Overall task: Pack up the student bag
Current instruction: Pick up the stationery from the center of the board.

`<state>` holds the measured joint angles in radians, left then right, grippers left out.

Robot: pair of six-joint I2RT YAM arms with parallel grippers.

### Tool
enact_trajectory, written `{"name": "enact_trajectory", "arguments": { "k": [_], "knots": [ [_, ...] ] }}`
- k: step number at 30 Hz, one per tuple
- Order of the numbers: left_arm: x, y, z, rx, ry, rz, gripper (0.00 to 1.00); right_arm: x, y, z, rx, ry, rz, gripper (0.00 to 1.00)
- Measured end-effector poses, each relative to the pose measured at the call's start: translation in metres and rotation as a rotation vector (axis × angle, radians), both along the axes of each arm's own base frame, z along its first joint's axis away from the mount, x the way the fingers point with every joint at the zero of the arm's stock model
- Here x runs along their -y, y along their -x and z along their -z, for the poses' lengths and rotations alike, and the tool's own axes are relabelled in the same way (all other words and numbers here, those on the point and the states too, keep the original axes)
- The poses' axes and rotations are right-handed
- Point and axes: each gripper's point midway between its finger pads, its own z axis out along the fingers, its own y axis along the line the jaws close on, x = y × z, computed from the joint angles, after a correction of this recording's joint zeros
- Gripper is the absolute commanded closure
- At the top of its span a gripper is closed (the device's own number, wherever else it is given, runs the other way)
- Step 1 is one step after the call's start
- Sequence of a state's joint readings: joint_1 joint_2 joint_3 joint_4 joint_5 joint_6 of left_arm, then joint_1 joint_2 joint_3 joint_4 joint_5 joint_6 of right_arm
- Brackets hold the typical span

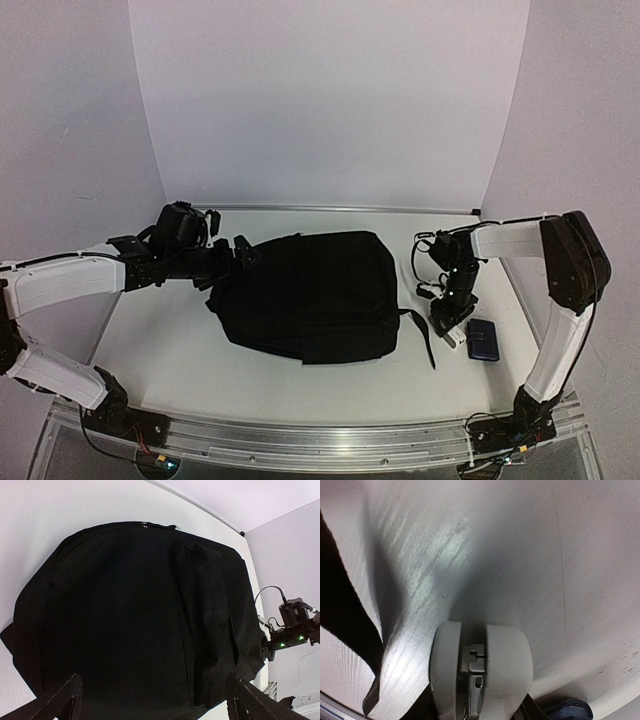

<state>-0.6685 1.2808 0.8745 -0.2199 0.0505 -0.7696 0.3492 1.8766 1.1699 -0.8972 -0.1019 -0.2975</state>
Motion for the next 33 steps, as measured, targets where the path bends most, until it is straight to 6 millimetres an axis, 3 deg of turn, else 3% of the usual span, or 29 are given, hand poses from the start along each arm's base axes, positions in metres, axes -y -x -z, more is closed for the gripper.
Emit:
{"name": "enact_trajectory", "arguments": {
  "k": [5, 8, 10, 16, 18, 21, 25, 30, 33],
  "knots": [
    [-0.001, 0.001, -0.006, 0.021, 0.002, 0.008, 0.0, -0.005, -0.017, -0.012, 0.051, -0.015, -0.005, 0.71],
    [-0.003, 0.003, -0.02, 0.05, 0.023, 0.007, 0.0, -0.013, -0.033, -0.037, 0.126, -0.052, -0.006, 0.71],
    [-0.004, 0.005, -0.033, 0.081, 0.043, 0.009, 0.0, -0.022, -0.043, -0.066, 0.191, -0.108, -0.014, 0.71],
    [0.002, 0.011, -0.064, 0.165, 0.103, 0.072, 0.0, -0.06, -0.065, -0.182, 0.434, -0.348, -0.107, 0.71],
    [0.009, 0.014, -0.068, 0.158, 0.119, 0.109, 0.0, -0.071, -0.062, -0.212, 0.488, -0.404, -0.172, 0.72],
    [0.026, 0.016, -0.081, 0.145, 0.164, 0.185, 0.03, -0.091, -0.048, -0.237, 0.53, -0.445, -0.291, 0.73],
    [0.052, 0.018, -0.089, 0.104, 0.251, 0.282, 0.1, -0.122, -0.022, -0.244, 0.533, -0.441, -0.476, 0.75],
    [0.085, 0.022, -0.077, 0.01, 0.359, 0.383, 0.19, -0.161, 0.015, -0.246, 0.515, -0.447, -0.659, 0.77],
    [0.105, 0.03, -0.072, -0.021, 0.405, 0.446, 0.2, -0.174, 0.019, -0.259, 0.526, -0.485, -0.675, 0.78]
  ]
}}
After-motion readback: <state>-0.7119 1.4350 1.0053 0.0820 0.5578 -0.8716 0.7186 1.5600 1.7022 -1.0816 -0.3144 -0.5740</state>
